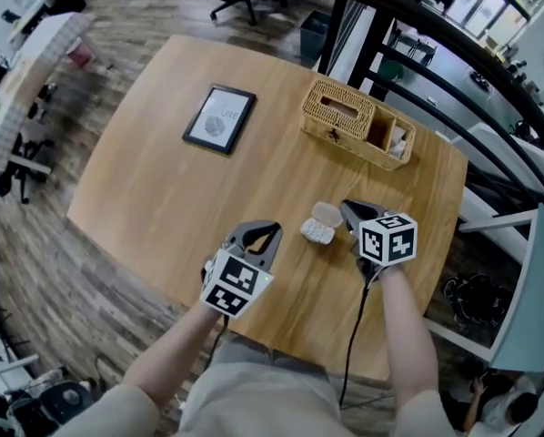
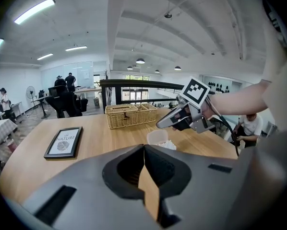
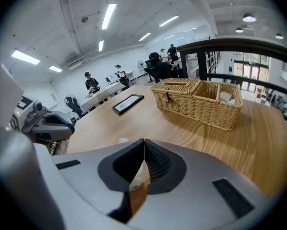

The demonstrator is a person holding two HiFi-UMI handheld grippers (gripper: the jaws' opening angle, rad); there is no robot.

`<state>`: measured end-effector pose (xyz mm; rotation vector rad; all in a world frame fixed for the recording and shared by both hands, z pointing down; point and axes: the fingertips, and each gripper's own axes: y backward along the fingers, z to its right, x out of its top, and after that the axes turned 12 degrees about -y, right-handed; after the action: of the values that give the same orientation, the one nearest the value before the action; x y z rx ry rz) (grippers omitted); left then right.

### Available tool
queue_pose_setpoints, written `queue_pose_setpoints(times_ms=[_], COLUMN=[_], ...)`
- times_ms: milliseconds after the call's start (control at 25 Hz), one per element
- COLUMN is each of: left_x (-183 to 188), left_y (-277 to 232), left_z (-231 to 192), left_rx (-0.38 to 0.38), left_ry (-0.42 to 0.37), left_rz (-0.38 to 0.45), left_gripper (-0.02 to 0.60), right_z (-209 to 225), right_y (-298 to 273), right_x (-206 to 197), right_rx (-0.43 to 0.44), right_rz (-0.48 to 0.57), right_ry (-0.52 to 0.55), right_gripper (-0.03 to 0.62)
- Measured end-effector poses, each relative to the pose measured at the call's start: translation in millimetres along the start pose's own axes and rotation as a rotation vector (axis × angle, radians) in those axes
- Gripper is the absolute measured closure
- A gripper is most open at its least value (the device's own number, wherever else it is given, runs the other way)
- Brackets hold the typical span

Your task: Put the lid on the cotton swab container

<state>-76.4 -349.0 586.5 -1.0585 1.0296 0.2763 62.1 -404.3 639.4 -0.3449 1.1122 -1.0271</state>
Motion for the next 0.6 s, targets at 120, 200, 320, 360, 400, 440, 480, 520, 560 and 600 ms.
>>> queue_pose_setpoints(times_ms=[120, 200, 320, 360, 400, 440, 480, 520, 560, 600], left_x=[-2.1, -2.6, -4.4, -5.4, -6.2, -6.8, -7.0, -6.9, -6.5, -6.1], left_y=[2.4, 3.7, 6.0, 6.8, 7.5, 8.1, 8.6, 9.1, 9.6, 10.1], left_z=[-1.0, -1.7, -2.2, -2.0, -1.5, -0.8, 0.0, 0.9, 2.0, 3.1], left_rx=[0.006, 0.008, 0.013, 0.014, 0.015, 0.015, 0.014, 0.014, 0.013, 0.012], left_ry=[0.004, 0.004, 0.004, 0.005, 0.006, 0.006, 0.006, 0.006, 0.005, 0.003], left_rz=[-0.001, -0.001, -0.002, -0.002, -0.003, -0.004, -0.004, -0.003, -0.002, -0.002], left_gripper=[0.558, 0.558, 0.558, 0.558, 0.558, 0.558, 0.558, 0.558, 0.558, 0.558], right_z=[-6.5, -14.2, -25.1, -28.3, -31.0, -33.6, -36.1, -38.8, -41.6, -44.5], right_y=[-3.0, 1.3, 9.1, 11.2, 13.1, 14.8, 16.5, 18.1, 19.7, 21.2], right_x=[-2.7, -5.3, -11.3, -13.5, -15.7, -17.6, -19.3, -21.0, -23.0, -25.6], right_rx=[0.042, 0.061, 0.077, 0.082, 0.087, 0.09, 0.092, 0.092, 0.092, 0.094], right_rz=[-0.016, -0.019, -0.019, -0.017, -0.015, -0.013, -0.012, -0.012, -0.014, -0.016], right_ry=[-0.043, -0.03, 0.001, 0.007, 0.009, 0.011, 0.014, 0.019, 0.023, 0.026], right_gripper=[0.568, 0.568, 0.568, 0.568, 0.568, 0.568, 0.568, 0.568, 0.568, 0.568])
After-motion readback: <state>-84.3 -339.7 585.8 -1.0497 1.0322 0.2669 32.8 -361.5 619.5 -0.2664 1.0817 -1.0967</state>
